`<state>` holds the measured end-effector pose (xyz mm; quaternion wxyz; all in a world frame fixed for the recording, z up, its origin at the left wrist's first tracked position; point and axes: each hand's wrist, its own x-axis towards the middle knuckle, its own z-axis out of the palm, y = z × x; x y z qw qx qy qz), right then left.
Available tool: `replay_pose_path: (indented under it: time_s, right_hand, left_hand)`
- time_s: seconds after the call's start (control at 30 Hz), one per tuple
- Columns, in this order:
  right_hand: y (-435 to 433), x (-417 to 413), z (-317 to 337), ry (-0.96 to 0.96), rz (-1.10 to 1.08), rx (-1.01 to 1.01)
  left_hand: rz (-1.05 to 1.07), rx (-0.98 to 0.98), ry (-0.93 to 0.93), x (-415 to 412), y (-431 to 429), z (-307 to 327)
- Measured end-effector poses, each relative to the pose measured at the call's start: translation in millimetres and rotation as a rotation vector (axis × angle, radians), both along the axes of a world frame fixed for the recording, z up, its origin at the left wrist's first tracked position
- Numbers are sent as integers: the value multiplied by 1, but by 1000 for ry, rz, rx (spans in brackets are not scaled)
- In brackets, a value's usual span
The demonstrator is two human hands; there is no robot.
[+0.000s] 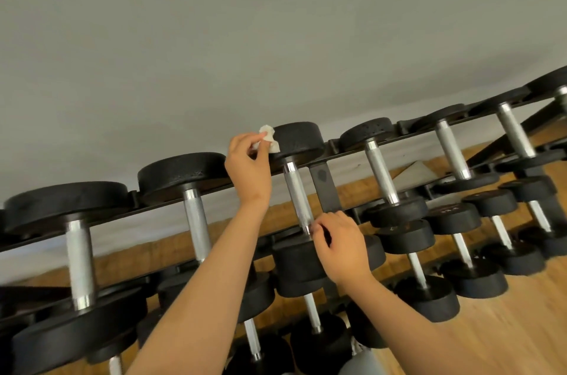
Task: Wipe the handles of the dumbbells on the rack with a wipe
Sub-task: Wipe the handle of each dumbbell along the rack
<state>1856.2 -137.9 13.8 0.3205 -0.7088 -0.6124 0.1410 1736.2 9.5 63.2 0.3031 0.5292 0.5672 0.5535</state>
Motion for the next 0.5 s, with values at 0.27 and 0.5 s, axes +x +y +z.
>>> replay_pose_path:
  time_s: [0.27,0.5]
  right_hand:
    - [0,2,-3,1,4,-5]
    - [2,3,-5,-20,37,30]
  left_hand:
    - [42,-8,-64,-5,-2,-13]
    - [115,-53,-186,0,-12,-28]
